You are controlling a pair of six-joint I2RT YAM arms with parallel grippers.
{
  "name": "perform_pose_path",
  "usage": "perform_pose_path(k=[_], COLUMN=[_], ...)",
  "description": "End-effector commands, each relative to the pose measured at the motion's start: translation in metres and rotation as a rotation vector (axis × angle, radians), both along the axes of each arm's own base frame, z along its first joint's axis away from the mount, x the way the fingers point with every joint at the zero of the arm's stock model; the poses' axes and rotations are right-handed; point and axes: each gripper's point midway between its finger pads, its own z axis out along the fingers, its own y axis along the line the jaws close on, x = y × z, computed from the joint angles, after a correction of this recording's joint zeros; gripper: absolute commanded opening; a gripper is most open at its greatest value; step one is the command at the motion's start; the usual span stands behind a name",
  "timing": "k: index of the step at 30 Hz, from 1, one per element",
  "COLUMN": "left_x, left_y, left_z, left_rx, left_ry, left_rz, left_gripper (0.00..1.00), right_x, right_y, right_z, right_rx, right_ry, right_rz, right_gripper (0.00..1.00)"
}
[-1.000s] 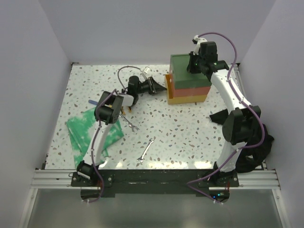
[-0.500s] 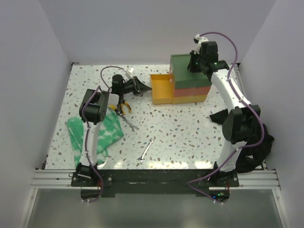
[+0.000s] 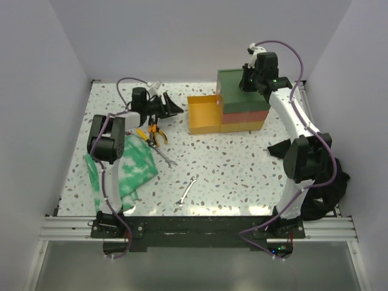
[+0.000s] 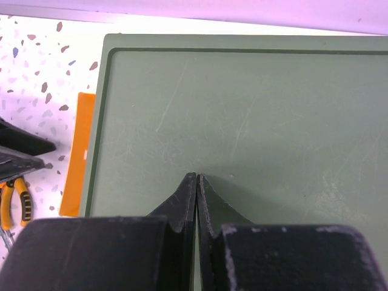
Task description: Sort the tools into containers
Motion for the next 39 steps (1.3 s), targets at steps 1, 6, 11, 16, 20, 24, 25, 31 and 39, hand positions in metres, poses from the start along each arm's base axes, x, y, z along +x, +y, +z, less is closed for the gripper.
perform_pose_path(k=[1, 6, 11, 16, 20, 24, 25, 31, 39], left_x=[-0.003, -0.035, -0.045, -0.044, -0.041, -0.036, -0.035, -0.03, -0.04], left_y=[0.022, 0.038, 0.095, 0.156, 0.17, 0.171, 0.171, 0.177, 0.177], left_z=[0.062, 0.098, 0.096, 0.081, 0.075, 0.071, 0.07, 0.092, 0.137], left_rx=[0.086, 0.255, 0.427, 0.617, 0.668, 0.652, 0.648, 0.623, 0.506], left_ry=[-0.131, -0.274, -0.252, -0.242, -0.232, -0.204, -0.202, -0.189, -0.185], left_rz=[0.016, -0.088, -0.029, 0.085, 0.1, 0.14, 0.145, 0.214, 0.261], left_gripper=[0.69, 0.7, 0.72, 0.72, 0.72, 0.71, 0.71, 0.71, 0.72], right_x=[-0.024, -0.025, -0.021, -0.027, -0.038, -0.064, -0.071, -0.144, -0.236], right_y=[-0.011, -0.008, -0.008, -0.002, 0.016, 0.055, 0.065, 0.142, 0.197], right_z=[-0.052, -0.039, -0.011, 0.033, 0.061, 0.074, 0.076, 0.058, -0.041], right_rx=[-0.041, -0.03, -0.04, -0.065, -0.118, -0.148, -0.15, -0.191, -0.296], right_ry=[0.177, 0.141, 0.057, -0.079, -0.207, -0.284, -0.298, -0.366, -0.234], right_rz=[-0.018, 0.004, 0.026, 0.053, 0.127, 0.284, 0.329, 0.786, 1.379], right_gripper=[0.03, 0.18, 0.42, 0.55, 0.6, 0.63, 0.63, 0.67, 0.65])
